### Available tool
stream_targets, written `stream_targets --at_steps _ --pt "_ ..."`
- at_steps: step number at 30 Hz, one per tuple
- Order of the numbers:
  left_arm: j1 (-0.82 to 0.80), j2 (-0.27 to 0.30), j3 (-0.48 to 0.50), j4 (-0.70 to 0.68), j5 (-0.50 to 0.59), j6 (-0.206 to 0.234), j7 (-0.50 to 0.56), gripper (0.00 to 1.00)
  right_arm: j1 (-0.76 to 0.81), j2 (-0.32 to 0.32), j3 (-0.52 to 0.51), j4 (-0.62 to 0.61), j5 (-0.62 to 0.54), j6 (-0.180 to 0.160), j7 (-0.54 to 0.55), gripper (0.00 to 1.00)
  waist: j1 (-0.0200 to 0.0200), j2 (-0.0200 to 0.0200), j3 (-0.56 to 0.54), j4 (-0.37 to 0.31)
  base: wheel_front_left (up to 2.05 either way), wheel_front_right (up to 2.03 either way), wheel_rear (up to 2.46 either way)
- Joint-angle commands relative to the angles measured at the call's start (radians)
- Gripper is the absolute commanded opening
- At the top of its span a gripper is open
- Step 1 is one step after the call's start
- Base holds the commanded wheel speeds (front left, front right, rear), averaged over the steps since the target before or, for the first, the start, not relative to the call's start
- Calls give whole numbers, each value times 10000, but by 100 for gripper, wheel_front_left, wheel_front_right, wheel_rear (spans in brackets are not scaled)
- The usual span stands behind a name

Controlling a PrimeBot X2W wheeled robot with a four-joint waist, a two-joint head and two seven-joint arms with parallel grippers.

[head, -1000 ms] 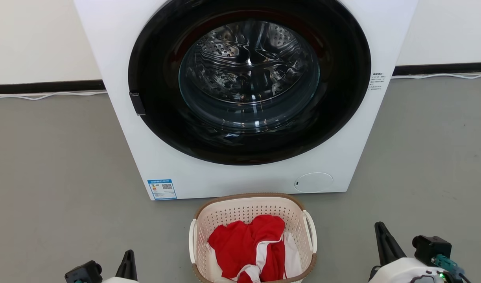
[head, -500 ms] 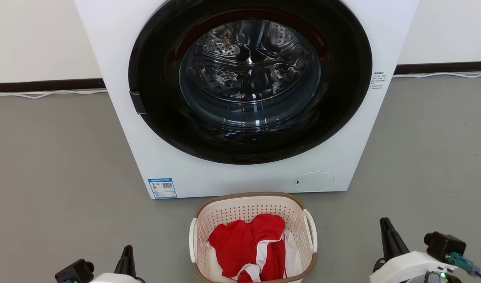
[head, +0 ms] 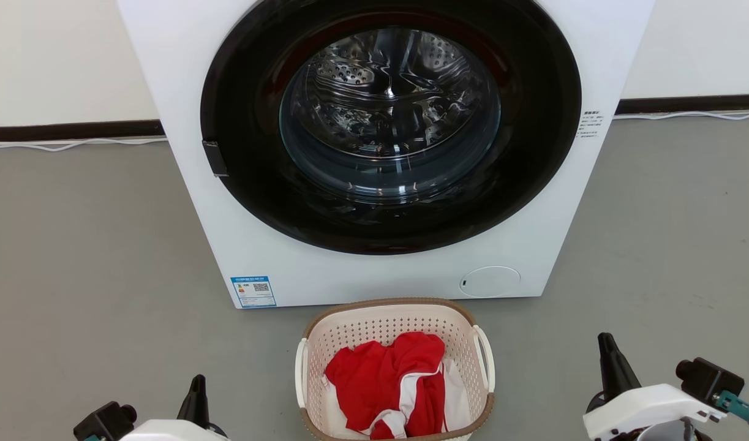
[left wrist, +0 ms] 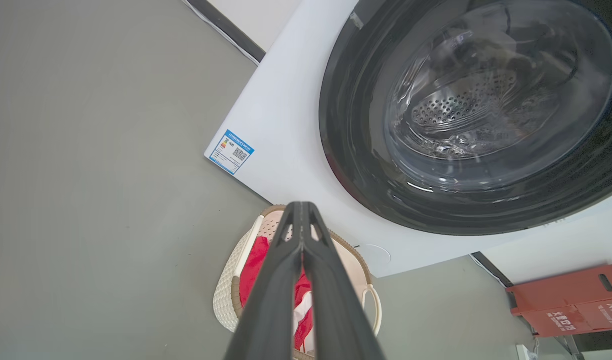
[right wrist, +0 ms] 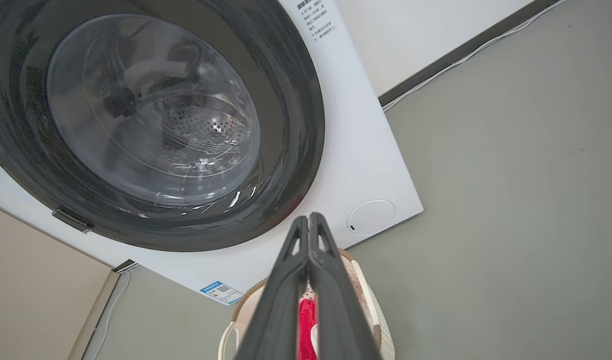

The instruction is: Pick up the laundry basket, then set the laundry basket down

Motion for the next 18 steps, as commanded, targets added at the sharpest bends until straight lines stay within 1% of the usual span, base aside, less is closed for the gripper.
stream_targets --at_steps 1,14,18 --pt "-392 99 168 -357 -346 -122 55 0 -240 -51 -3 -409 401 25 88 0 -1 -1 5 3 0 0 0" --pt "-430 98 299 -731 -1734 -278 467 0 -200 -41 -84 -807 2129 33 493 0 -1 -1 44 22 0 0 0" --pt "-438 98 327 -811 -2032 -311 556 0 -192 -39 -101 -893 2500 34 580 0 -1 -1 52 26 0 0 0"
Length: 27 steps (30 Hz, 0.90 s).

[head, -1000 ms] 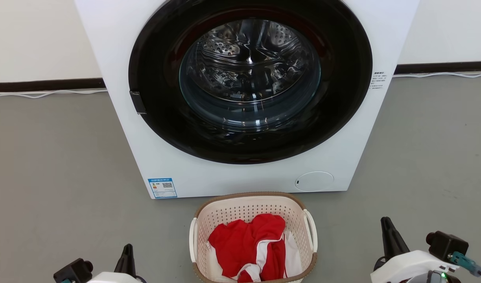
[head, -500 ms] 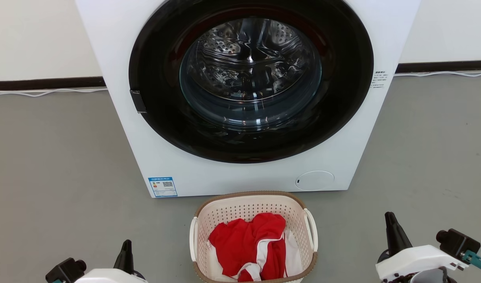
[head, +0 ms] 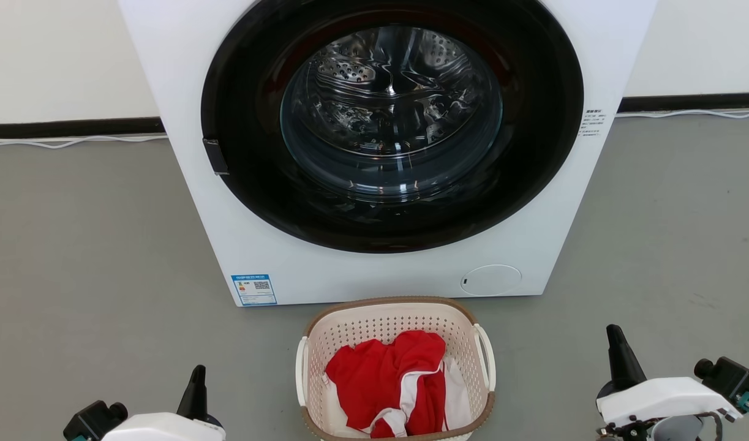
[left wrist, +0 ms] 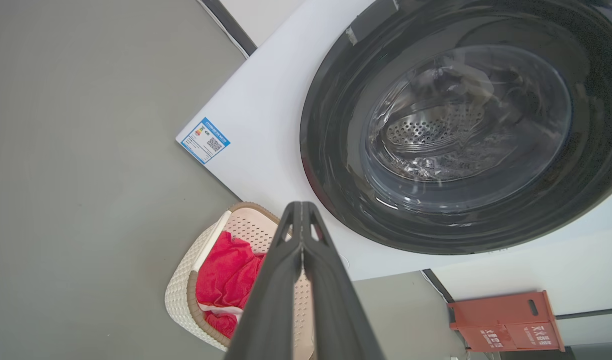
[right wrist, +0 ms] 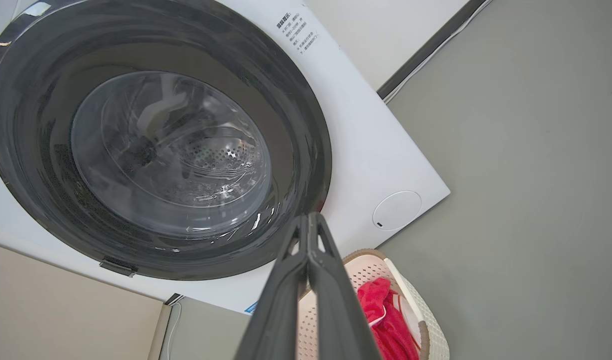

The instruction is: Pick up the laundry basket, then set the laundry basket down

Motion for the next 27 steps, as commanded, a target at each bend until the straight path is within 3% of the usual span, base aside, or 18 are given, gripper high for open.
stream_targets --at_steps 1,27 --pt "-435 102 212 -349 -262 -133 50 0 -205 -43 87 -369 295 37 107 0 0 -1 3 2 0 0 0" --pt "-506 102 453 -1044 -2846 -423 817 0 -131 -26 -61 -1110 3514 52 861 0 0 -1 75 37 0 0 0"
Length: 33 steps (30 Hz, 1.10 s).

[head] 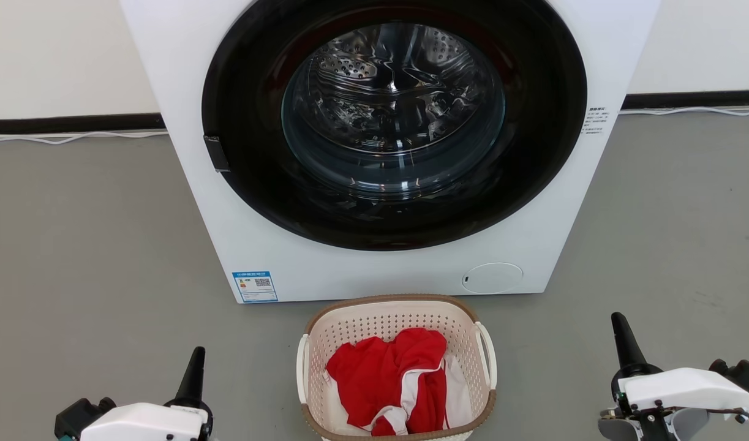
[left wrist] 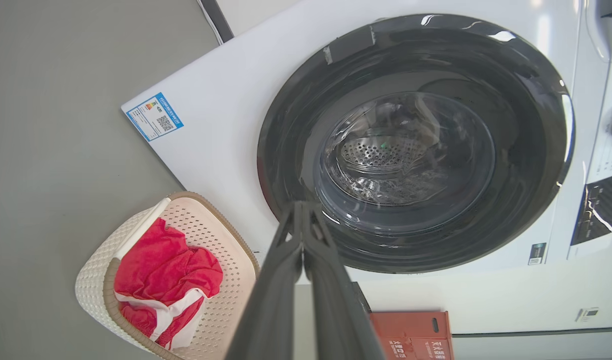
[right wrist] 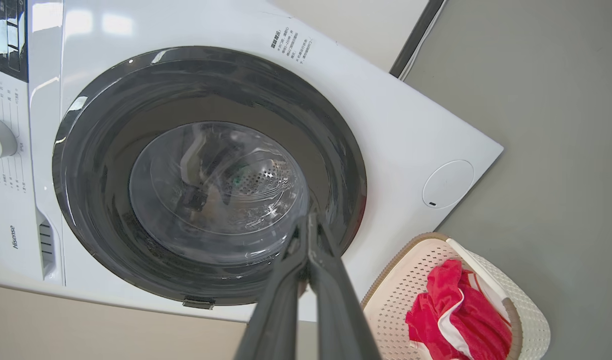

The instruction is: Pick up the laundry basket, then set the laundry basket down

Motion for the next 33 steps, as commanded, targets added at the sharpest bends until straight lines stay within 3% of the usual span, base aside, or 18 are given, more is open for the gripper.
stream_targets --at_steps 1,33 --pt "-487 103 250 -381 -313 -114 92 0 -148 -34 89 -408 355 52 142 0 0 0 4 2 0 0 0" --pt "-572 103 537 -1209 -3393 -459 1004 0 -59 -14 -87 -1290 4188 70 1039 0 0 0 89 43 0 0 0"
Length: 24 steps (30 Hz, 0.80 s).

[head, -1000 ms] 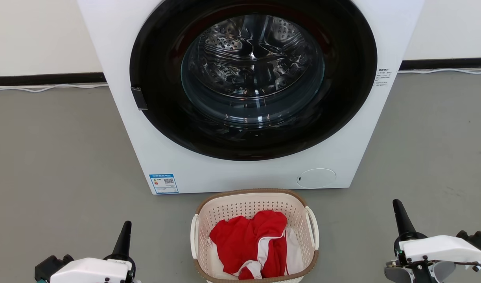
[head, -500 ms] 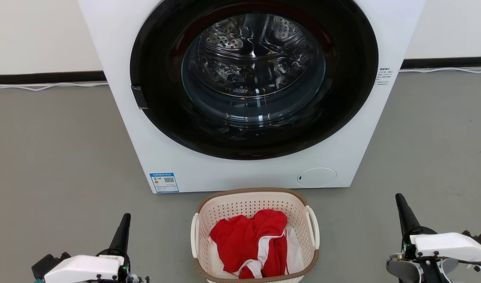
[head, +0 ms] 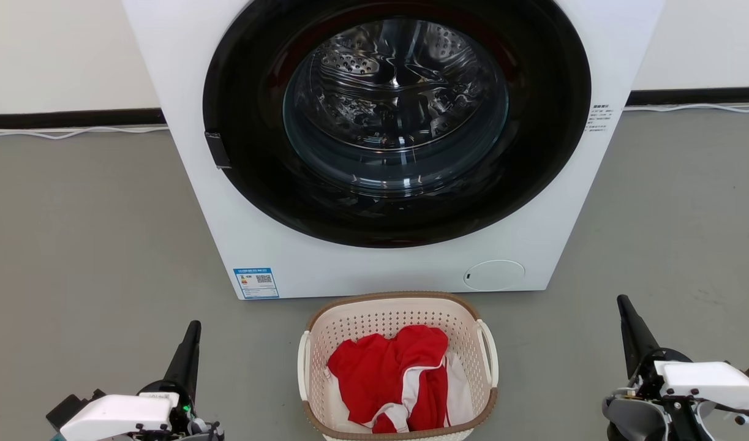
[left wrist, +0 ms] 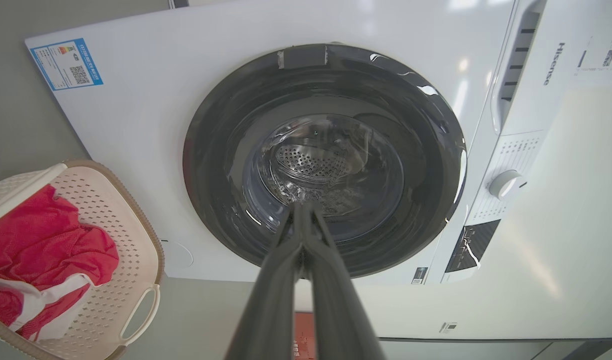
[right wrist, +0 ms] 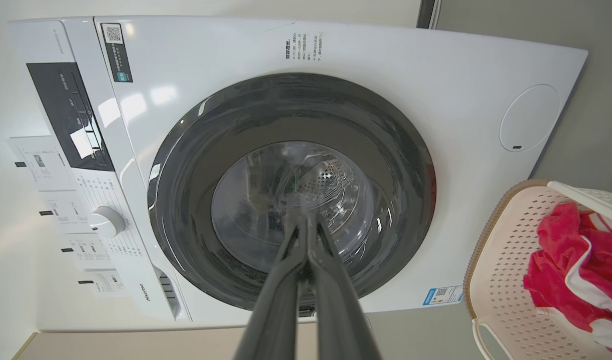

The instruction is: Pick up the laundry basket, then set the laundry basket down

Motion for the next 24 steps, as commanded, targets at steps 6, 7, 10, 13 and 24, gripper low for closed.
stream_targets --at_steps 6,7,10,13,24 --pt "-564 104 368 -491 -819 -159 244 0 -87 -24 137 -541 1000 73 286 0 0 0 18 9 0 0 0" --pt "-564 104 368 -491 -819 -159 244 0 -87 -24 137 -541 1000 73 286 0 0 0 18 9 0 0 0" --pt "-563 104 367 -491 -819 -159 244 0 -87 -24 137 -541 1000 73 286 0 0 0 18 9 0 0 0" --pt "-563 104 367 -491 -819 -159 244 0 -87 -24 137 -541 1000 73 286 0 0 0 18 9 0 0 0" --pt "-563 104 367 -492 -820 -159 243 0 -87 -24 138 -541 1001 73 285 0 0 0 18 9 0 0 0"
